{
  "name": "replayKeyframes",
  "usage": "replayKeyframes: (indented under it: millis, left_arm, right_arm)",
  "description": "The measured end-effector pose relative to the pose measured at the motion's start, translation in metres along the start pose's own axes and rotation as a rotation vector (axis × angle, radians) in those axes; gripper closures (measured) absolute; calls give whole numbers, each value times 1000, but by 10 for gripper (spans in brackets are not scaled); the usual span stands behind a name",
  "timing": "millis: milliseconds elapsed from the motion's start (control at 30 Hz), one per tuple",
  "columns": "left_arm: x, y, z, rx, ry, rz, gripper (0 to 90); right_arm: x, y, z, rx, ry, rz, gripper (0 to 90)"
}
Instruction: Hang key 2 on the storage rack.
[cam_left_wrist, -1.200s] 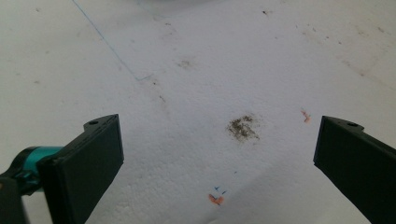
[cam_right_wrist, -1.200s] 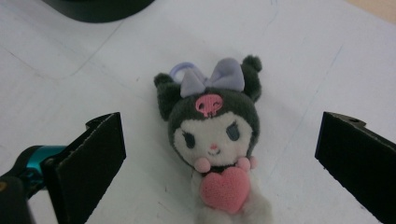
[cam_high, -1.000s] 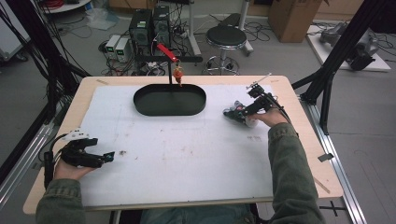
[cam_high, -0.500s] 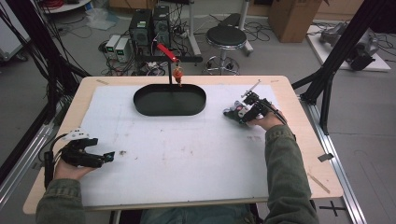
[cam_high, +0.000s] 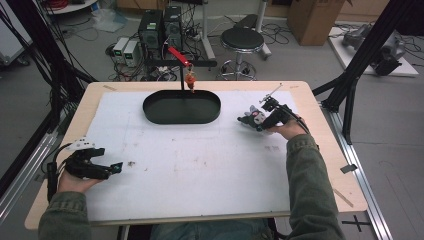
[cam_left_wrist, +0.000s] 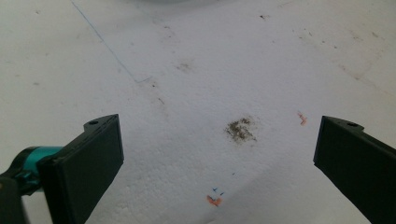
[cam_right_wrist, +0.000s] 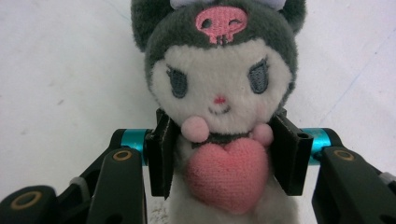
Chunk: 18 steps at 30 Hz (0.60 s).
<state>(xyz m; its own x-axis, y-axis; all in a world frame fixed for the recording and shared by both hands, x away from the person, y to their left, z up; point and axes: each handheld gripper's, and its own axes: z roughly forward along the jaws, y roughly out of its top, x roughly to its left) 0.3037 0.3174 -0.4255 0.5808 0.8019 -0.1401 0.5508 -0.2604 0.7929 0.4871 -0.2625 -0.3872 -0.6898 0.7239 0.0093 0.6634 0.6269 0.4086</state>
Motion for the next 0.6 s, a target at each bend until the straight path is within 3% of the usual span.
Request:
replayKeyframes:
  millis: [333, 600]
  left_arm:
    - [1, 0, -1, -7, -2, -8, 20]
    - [0, 0, 0, -5, -2, -8, 20]
  right_arm:
    - [-5, -6, -20, -69, 47, 56, 493]
    - [-1, -5, -33, -125, 72, 65, 492]
